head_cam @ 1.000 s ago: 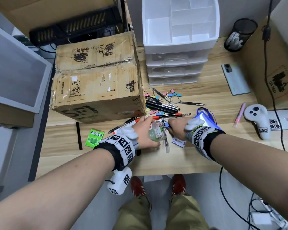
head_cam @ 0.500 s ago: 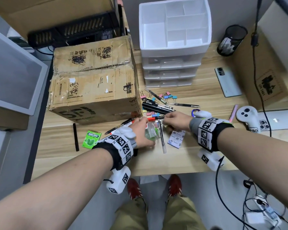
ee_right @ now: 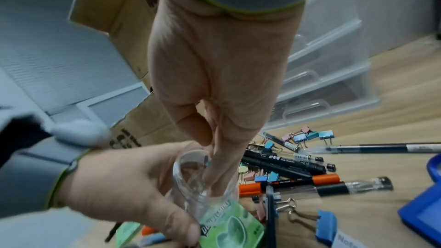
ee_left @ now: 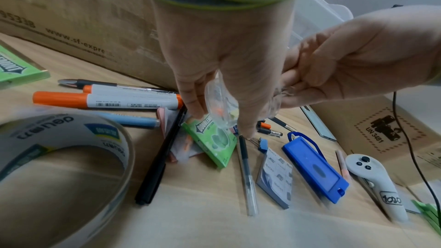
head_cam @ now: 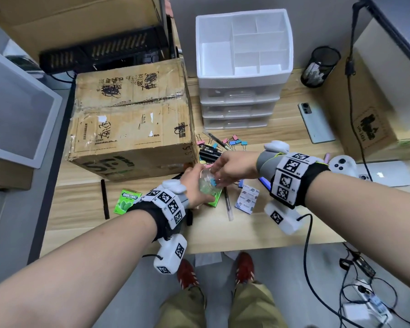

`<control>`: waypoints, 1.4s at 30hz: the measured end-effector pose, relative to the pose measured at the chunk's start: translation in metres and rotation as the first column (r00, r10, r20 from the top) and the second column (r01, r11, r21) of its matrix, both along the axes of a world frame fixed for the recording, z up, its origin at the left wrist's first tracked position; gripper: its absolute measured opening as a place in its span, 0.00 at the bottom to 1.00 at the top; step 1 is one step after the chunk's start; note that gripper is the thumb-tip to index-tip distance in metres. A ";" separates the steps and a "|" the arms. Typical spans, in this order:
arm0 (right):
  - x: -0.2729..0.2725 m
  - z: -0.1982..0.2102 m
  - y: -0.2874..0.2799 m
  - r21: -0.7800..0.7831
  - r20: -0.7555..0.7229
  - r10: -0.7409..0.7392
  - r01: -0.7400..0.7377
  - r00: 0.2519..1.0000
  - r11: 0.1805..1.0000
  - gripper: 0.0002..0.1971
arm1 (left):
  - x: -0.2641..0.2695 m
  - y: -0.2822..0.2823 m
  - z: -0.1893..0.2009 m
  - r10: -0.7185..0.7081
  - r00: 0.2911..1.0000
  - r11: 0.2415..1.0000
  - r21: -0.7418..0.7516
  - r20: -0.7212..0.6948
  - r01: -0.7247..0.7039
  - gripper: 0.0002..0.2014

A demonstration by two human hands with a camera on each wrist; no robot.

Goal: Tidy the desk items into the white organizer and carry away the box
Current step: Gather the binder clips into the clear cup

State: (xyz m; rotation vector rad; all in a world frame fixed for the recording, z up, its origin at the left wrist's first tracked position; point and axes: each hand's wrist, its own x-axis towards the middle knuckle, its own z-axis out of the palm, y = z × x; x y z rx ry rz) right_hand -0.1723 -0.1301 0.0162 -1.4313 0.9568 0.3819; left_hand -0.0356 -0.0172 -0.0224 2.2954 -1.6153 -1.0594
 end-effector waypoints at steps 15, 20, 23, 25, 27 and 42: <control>-0.038 -0.059 0.014 -0.622 -0.462 0.198 -0.476 0.864 0.622 0.05 | 0.010 0.013 0.001 0.082 0.994 0.994 -0.064 -0.068 -0.086 0.39; -0.029 -0.065 0.022 -0.701 -0.404 0.080 -0.365 0.911 0.612 0.08 | 0.014 0.018 -0.004 0.059 0.997 0.996 -0.063 -0.056 -0.062 0.40; -0.025 -0.068 0.018 -0.725 -0.327 0.005 -0.254 0.945 0.640 0.08 | 0.016 0.018 -0.004 0.049 0.998 0.997 -0.061 -0.050 -0.052 0.39; -0.022 -0.069 0.017 -0.711 -0.261 0.050 -0.227 0.964 0.666 0.10 | 0.018 0.017 -0.005 0.041 0.998 0.997 -0.062 -0.043 -0.043 0.39; -0.018 -0.071 0.021 -0.702 -0.204 0.106 -0.221 0.973 0.677 0.11 | 0.019 0.016 -0.005 0.038 0.999 0.997 -0.063 -0.035 -0.041 0.40; -0.030 -0.082 0.017 -0.723 -0.307 0.214 -0.373 0.928 0.582 0.12 | 0.019 0.016 -0.005 0.038 0.999 0.997 -0.070 -0.040 -0.040 0.39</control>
